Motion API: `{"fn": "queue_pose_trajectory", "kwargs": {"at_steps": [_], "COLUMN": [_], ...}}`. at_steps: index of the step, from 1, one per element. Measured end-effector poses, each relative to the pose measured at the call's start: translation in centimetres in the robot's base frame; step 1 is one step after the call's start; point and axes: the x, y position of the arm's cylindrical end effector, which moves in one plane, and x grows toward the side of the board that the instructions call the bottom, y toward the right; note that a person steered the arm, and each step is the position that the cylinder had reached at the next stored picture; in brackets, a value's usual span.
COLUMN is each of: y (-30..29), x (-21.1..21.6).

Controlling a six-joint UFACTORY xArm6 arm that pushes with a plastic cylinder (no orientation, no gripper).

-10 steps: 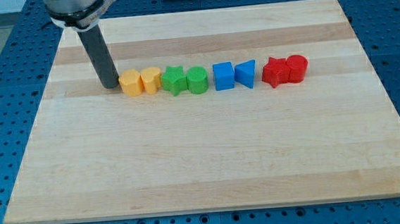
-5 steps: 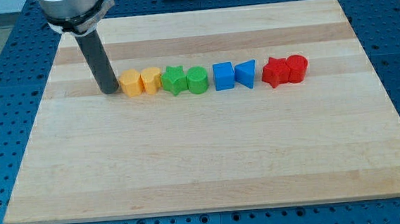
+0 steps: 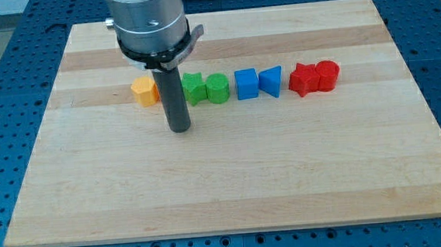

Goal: Point your arm at the center left of the board

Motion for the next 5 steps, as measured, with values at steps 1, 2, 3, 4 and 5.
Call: {"fn": "queue_pose_trajectory", "kwargs": {"at_steps": [1,2,3,4,5], "y": [0.5,0.3,-3.4,-6.4,-9.2], "x": [0.0,0.0,0.2,0.2,-0.3]}}
